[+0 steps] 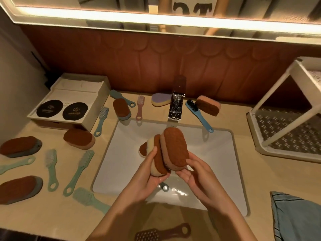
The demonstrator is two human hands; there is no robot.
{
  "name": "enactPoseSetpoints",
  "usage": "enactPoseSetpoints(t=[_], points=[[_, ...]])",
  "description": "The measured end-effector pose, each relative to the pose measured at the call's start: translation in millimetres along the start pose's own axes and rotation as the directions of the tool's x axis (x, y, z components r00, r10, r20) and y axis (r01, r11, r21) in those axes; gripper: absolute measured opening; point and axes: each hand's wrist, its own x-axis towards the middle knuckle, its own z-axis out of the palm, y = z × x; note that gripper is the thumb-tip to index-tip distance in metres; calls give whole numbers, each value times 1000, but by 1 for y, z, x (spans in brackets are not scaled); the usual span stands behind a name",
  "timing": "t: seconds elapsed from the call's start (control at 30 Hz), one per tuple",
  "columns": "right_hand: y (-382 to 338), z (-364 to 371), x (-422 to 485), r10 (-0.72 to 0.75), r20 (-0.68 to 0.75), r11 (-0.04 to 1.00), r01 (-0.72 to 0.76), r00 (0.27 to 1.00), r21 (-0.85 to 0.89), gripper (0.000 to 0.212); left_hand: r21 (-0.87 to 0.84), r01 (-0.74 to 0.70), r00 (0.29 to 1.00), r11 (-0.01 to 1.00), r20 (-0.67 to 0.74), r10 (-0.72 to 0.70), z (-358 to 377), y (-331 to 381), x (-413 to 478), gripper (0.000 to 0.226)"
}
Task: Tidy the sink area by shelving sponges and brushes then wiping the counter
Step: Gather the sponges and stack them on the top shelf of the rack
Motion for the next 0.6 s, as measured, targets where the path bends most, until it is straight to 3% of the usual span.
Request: enactPoseSetpoints(t=[0.2,0.4,0.5,0.6], points=[[5,15,-8,15,12,1000,-15,1000,11,36,-9,4,998,1000,56,-3,7,2,-9,49],[5,24,-7,-3,-9,994,2,1000,-110,36,-65,-6,996,998,88,11,8,7,-16,42],[3,27,-7,-2,8,987,3,1000,-159,36,-19,-13,993,1000,118,16,9,10,-18,51],[7,34,-6,-34,-53,943,15,998,-331,38,1,-21,991,1000,135,21,7,16,-21,56]])
